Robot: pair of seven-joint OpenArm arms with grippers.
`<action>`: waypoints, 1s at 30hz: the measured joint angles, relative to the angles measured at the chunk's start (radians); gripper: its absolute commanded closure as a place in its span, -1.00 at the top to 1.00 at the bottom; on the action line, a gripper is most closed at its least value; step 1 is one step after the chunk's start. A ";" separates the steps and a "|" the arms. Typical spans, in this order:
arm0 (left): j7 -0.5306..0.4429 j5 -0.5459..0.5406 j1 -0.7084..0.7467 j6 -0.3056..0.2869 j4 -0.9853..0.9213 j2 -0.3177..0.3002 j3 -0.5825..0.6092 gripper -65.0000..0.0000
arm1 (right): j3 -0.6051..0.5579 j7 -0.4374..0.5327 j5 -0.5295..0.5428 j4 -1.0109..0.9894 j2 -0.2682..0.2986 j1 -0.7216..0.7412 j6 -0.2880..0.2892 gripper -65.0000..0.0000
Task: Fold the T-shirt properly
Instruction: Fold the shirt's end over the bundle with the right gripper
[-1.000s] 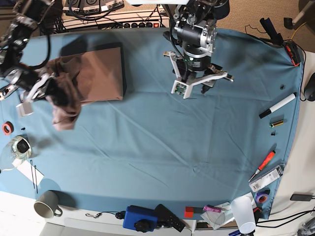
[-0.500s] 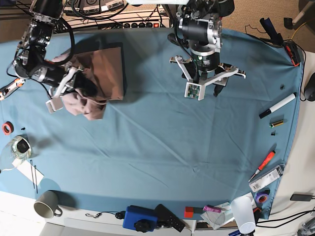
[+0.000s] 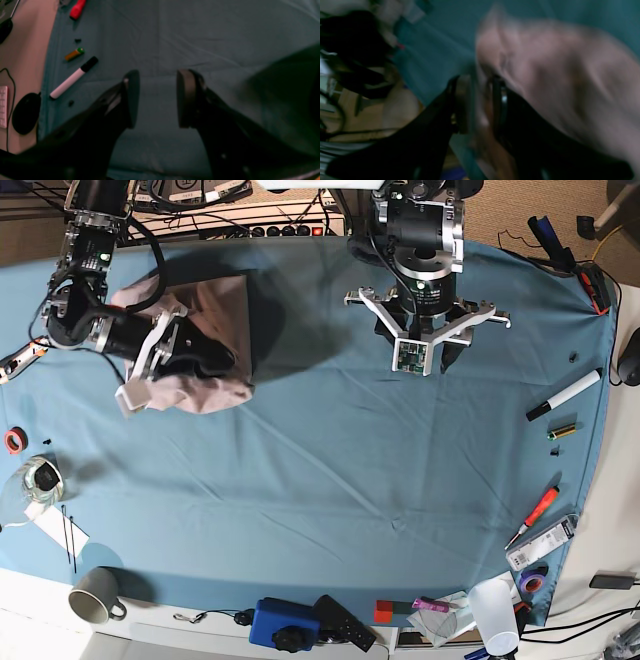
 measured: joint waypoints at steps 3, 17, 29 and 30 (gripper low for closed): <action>-0.003 0.000 0.017 0.003 0.001 -0.003 -0.002 -0.23 | 0.041 0.002 0.002 0.060 0.000 0.024 0.000 -0.52; -0.049 -0.080 0.047 0.003 -0.001 -0.005 -0.008 -0.23 | 0.336 0.000 -0.354 0.072 0.000 0.059 0.001 -0.52; -0.053 -0.098 0.048 0.000 -0.001 -0.005 -0.008 -0.23 | 0.165 0.003 -0.423 0.072 -0.002 -0.117 0.000 -0.52; -0.053 -0.098 0.048 0.000 -0.001 -0.005 -0.008 -0.23 | 0.134 0.002 -0.404 0.072 -0.001 -0.124 0.000 -0.52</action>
